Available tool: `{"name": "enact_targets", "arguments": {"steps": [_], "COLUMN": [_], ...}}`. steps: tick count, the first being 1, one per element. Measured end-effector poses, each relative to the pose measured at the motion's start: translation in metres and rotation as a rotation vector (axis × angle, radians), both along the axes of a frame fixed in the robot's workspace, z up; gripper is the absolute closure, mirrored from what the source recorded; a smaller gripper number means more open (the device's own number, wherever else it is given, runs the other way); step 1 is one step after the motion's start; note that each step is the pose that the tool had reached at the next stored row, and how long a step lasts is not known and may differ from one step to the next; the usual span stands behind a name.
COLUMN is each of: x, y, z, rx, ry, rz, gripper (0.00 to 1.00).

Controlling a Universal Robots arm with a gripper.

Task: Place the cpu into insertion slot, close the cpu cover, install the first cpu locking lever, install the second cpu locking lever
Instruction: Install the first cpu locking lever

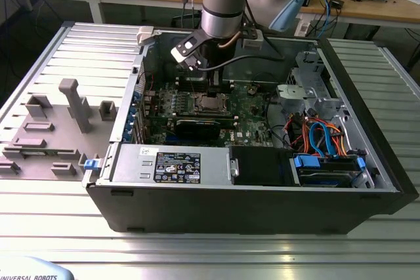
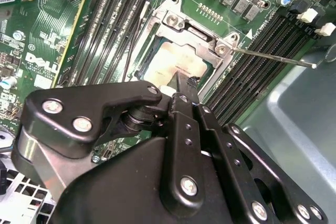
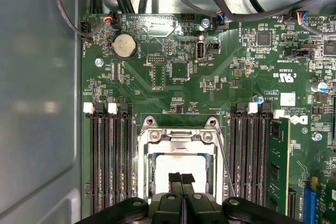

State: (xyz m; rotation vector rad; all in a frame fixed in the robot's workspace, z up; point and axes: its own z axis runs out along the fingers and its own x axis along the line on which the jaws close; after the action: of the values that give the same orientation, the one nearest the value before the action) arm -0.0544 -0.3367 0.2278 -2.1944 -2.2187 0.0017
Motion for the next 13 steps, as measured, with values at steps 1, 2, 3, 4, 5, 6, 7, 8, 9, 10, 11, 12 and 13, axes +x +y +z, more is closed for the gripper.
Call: {"name": "enact_targets", "arguments": {"steps": [1, 2, 3, 4, 5, 6, 7, 8, 9, 10, 11, 12, 13], "x": [0.0, 0.0, 0.0, 0.0, 0.0, 0.0, 0.0, 0.0, 0.0, 0.0, 0.0, 0.0, 0.0], "y": [0.0, 0.0, 0.0, 0.0, 0.0, 0.0, 0.0, 0.0, 0.0, 0.0, 0.0, 0.0, 0.0], "z": [0.0006, 0.0019, 0.0028, 0.0034, 0.0044, 0.0054, 0.0066, 0.0077, 0.0083, 0.009, 0.01, 0.0107, 0.0112], "rx": [0.0, 0.0001, 0.0, 0.0001, 0.0, 0.0, 0.0, 0.0, 0.0, 0.0, 0.0001, 0.0001, 0.0001], "ry": [0.0, 0.0, 0.0, -0.0001, 0.0, 0.0001, 0.0, 0.0, 0.0, 0.0, 0.0, 0.0, 0.0], "rz": [0.0, 0.0, 0.0, 0.0, 0.0, 0.0, 0.0, 0.0, 0.0, 0.0, 0.0, 0.0, 0.0], "gripper": [0.89, 0.89, 0.89, 0.89, 0.89, 0.89, 0.89, 0.89, 0.89, 0.89, 0.89, 0.89, 0.89]}}
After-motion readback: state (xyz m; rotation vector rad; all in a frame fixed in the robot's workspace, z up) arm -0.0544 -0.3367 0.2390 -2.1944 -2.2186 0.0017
